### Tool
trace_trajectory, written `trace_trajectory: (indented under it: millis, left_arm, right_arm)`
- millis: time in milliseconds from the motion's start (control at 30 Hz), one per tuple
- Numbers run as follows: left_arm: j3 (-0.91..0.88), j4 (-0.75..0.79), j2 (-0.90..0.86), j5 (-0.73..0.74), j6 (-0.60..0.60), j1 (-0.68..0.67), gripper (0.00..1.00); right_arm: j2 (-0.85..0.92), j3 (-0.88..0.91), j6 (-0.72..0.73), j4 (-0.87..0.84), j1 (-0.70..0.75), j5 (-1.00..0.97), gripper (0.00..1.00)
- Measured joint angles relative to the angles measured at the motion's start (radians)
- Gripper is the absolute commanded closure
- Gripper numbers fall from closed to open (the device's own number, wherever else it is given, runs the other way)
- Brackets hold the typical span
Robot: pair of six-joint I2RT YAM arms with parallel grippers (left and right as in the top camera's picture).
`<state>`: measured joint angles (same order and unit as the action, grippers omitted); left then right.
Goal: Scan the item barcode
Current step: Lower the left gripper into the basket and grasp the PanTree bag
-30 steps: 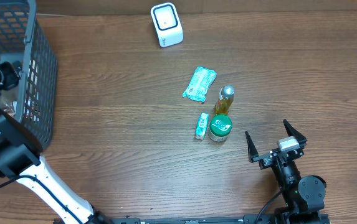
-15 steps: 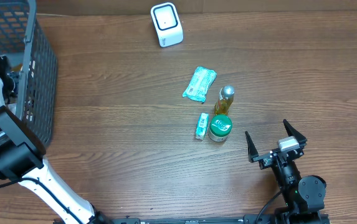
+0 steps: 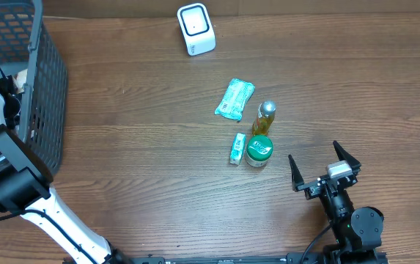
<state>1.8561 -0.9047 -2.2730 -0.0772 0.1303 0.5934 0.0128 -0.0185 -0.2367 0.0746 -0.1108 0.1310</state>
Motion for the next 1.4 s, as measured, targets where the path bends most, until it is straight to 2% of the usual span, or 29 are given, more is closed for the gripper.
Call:
trace_trajectory:
  millis: [267,433,600,800,1000,1067,1100,1167,1200,1400]
  left_arm:
    - [0.092,-0.145,-0.017,0.006,0.002,0.0,0.62]
    - [0.269,-0.227,-0.019,0.039,-0.027,0.0,0.67]
    - [0.4,-0.246,0.048,0.092,-0.062,0.0,0.66]
    - [0.447,-0.238,0.244,0.111,-0.084,0.0,0.64]
    - [0.473,-0.253,0.431,0.116,-0.111,0.0,0.56]
    - [0.479,-0.272,0.451,0.113,-0.119,0.0,0.46]
    - [0.48,-0.286,0.453,0.109,-0.128,0.0,0.34]
    - [0.475,-0.307,0.442,0.093,-0.137,0.0,0.16]
    - [0.47,-0.315,0.431,0.09,-0.145,0.0,0.0]
    - [0.412,-0.342,0.289,0.084,-0.158,0.016,0.0]
  right_arm:
    - [0.0,0.0,0.0,0.0,0.0,0.0,0.0]
    - [0.0,0.0,0.0,0.0,0.0,0.0,0.0]
    - [0.0,0.0,0.0,0.0,0.0,0.0,0.0]
    - [0.0,0.0,0.0,0.0,0.0,0.0,0.0]
    - [0.0,0.0,0.0,0.0,0.0,0.0,0.0]
    - [0.0,0.0,0.0,0.0,0.0,0.0,0.0]
    - [0.0,0.0,0.0,0.0,0.0,0.0,0.0]
    - [0.0,0.0,0.0,0.0,0.0,0.0,0.0]
    - [0.0,0.0,0.0,0.0,0.0,0.0,0.0]
    - [0.0,0.0,0.0,0.0,0.0,0.0,0.0]
